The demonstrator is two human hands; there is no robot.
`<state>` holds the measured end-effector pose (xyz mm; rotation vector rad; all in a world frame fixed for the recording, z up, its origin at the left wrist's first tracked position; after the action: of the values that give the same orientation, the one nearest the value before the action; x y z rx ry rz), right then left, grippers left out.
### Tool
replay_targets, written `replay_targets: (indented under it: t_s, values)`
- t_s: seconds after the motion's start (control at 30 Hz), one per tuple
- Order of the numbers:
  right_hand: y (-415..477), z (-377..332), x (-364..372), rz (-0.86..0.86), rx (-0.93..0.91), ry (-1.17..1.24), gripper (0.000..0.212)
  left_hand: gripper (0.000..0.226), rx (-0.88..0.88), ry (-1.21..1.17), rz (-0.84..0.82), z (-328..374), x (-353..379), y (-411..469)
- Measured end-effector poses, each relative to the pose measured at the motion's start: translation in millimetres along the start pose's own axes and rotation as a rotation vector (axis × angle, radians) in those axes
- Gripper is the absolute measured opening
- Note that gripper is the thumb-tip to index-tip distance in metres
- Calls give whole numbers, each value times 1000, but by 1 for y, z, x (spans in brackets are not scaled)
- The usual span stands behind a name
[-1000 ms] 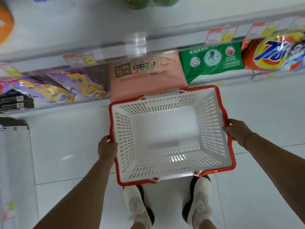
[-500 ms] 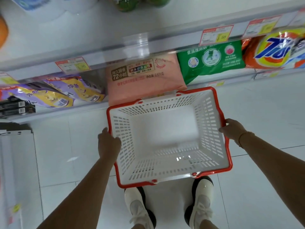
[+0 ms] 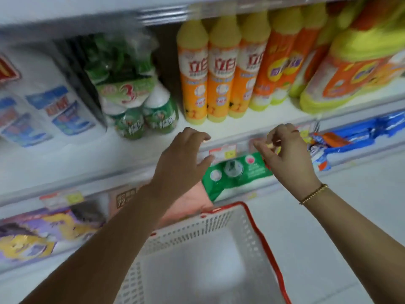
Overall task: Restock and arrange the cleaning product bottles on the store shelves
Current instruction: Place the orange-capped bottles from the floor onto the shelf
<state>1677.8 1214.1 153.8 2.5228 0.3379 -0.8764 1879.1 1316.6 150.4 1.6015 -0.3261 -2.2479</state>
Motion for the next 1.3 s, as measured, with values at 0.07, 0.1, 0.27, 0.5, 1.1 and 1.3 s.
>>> replay_targets:
  t_s: [0.07,0.1,0.27,0.5,1.1,1.3]
  values:
    - [19,17,0,21,-47,-54,25,44,65,-8,-59,-2,19,14]
    - [26,26,1,25,-54,-64,30,48,93,-13,-87,-3,27,21]
    - [58,46,-6,154,25,75,48,53,180,117,-43,-19,59,33]
    - [109,28,-48,345,-84,134,66,50,177,269,125,-18,69,31]
    - [182,-8,-79,252,-49,-97,74,42,62,298,142,-12,68,30]
    - [141,-1,-69,416,-156,54,51,51,24,243,89,-12,65,30]
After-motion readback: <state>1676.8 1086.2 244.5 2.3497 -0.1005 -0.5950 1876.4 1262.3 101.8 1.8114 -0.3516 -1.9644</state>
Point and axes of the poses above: each hand's wrist, its own y-axis towards the middle knuckle, its own x-axis out of the palm, z = x × y, the point moved 2 cm from there along y, towards the middle knuckle, and after that the axes turned 5 degrees about y, right-handed, at the moved point
